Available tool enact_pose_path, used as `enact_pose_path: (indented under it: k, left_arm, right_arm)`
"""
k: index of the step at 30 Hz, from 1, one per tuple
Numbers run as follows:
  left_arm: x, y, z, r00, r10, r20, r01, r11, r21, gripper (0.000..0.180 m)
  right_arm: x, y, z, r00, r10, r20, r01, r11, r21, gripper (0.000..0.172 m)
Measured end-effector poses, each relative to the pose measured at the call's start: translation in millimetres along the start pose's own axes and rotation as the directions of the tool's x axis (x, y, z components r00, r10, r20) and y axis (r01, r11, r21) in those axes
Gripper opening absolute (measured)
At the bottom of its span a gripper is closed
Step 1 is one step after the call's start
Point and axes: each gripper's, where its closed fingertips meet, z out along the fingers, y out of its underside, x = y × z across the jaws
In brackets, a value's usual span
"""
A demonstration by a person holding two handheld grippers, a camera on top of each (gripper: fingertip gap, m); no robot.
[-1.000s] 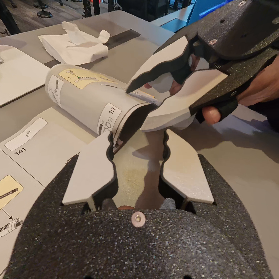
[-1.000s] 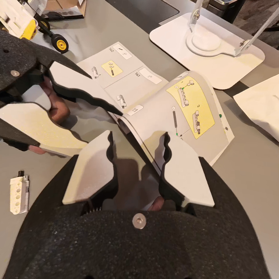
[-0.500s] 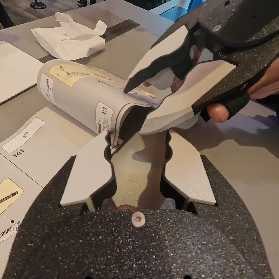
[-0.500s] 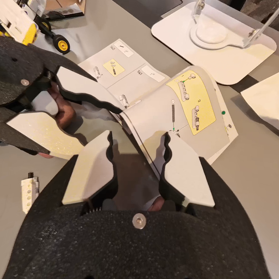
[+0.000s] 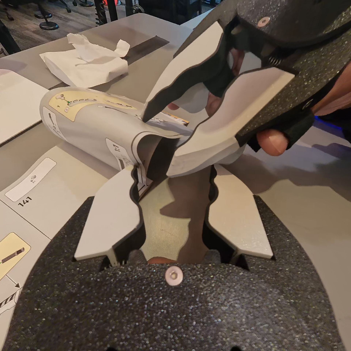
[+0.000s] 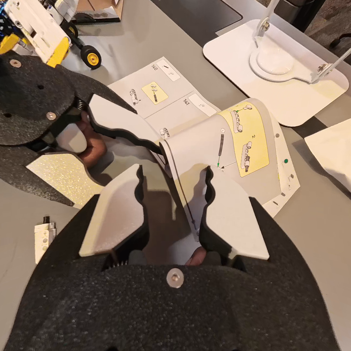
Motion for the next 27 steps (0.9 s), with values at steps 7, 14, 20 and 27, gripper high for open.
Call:
enact_pose_path:
  k: [7, 14, 20, 27]
  left_arm:
    - [2, -2, -1, 1.0, 0.007, -0.016, -0.006, 1.0, 0.017, 0.076]
    - [4, -5, -5, 0.999, 0.017, -0.027, -0.016, 0.999, 0.051, 0.076]
    - [7, -7, -6, 0.998, 0.051, -0.023, -0.049, 0.996, 0.069, 0.077]
    - [4, -9, -9, 0.999, 0.044, -0.016, -0.042, 0.995, 0.094, 0.078]
  right_arm:
    - [-3, -8, 2, 0.999, -0.03, 0.017, 0.03, 0.999, -0.012, 0.063]
    - [-8, -18, 2, 0.995, -0.098, 0.018, 0.099, 0.995, -0.031, 0.063]
    - [-13, -20, 3, 0.991, -0.126, 0.035, 0.127, 0.991, -0.037, 0.062]
    - [-8, -16, -4, 0.988, -0.154, 0.031, 0.155, 0.987, -0.032, 0.064]
